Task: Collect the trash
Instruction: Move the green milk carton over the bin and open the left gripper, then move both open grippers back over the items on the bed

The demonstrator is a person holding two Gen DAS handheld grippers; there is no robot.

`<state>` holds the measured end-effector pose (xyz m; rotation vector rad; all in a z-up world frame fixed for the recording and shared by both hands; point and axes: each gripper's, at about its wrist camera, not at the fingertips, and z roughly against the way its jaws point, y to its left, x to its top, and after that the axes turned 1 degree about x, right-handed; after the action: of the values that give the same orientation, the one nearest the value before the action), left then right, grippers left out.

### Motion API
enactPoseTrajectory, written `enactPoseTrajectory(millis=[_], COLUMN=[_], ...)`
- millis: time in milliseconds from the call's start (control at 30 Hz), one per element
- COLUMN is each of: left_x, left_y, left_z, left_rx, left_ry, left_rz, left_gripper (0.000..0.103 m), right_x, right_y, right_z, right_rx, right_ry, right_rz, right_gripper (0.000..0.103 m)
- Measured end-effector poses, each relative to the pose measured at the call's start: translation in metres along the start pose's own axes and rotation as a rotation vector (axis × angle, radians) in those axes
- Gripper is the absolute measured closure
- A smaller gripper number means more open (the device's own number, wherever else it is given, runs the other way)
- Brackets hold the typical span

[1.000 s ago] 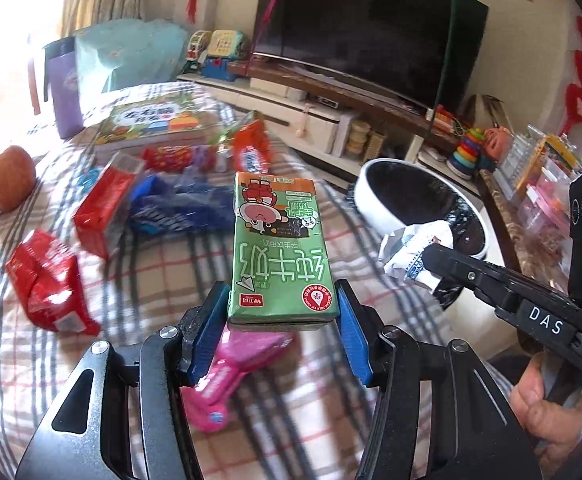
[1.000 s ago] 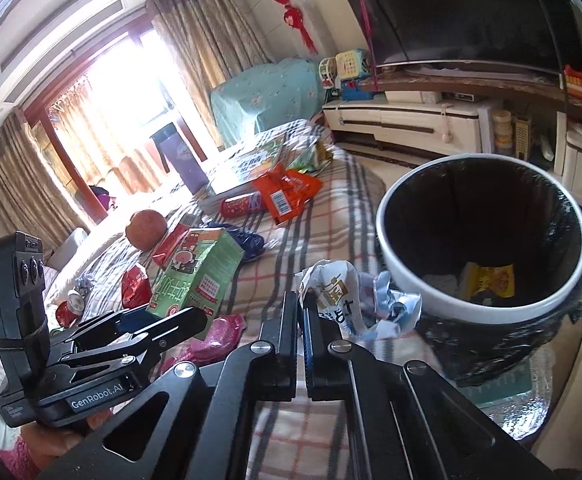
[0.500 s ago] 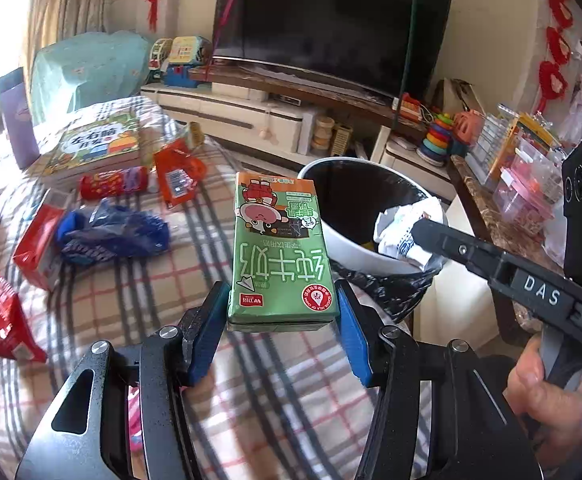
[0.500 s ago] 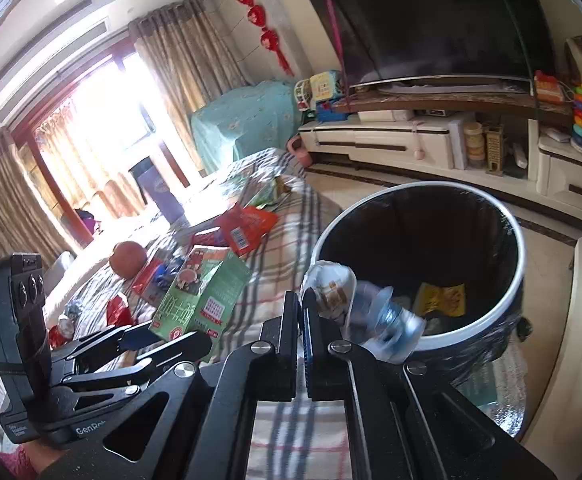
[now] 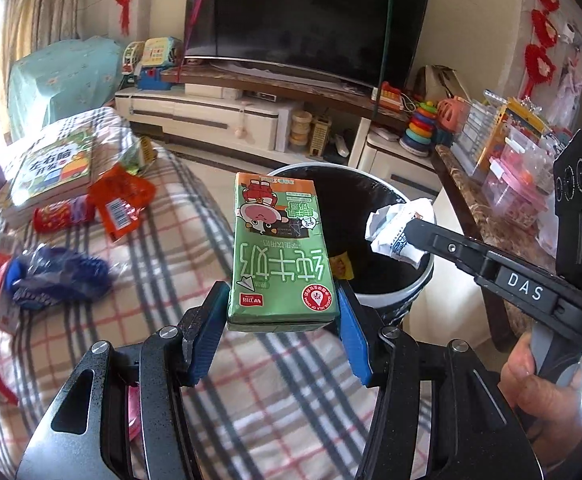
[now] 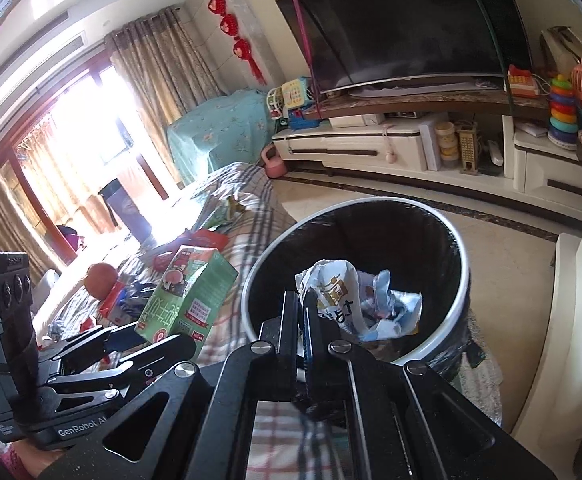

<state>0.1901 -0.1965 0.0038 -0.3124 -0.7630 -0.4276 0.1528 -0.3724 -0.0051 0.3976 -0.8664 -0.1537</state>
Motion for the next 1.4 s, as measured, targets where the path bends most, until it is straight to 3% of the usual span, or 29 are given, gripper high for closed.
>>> enactPoseTrajectory(millis=[667,933,1100,1400], left_x=[0.024,0.027,0.023,-0.003], left_y=[-0.021,-0.017,-0.014,0.007], left_z=[-0.042,-0.059,-0.054,-0.025], left_rx=[-0.016,-0.028,-0.028,-0.024], left_ry=[0.040,0.078,0.069,0.054], left_rz=[-0.052,-0.017,-0.006,0.060], left_gripper=[0.050,0.048,0.041,0.037], right_x=[0.011,0.010,0.008,0.004], right_y=[-0.043,-0.060,-0.062,-0.041], right_z=[-0.024,-0.029,-0.023,-0.014], right_rx=[0.015,0.018,0.022,0.045], right_ry=[0.059,0.076,0.067,0.048], right_rz=[-0.060,-0.125,-0.145,-0.129], right_gripper=[0.101,0.092,0.070,0.047])
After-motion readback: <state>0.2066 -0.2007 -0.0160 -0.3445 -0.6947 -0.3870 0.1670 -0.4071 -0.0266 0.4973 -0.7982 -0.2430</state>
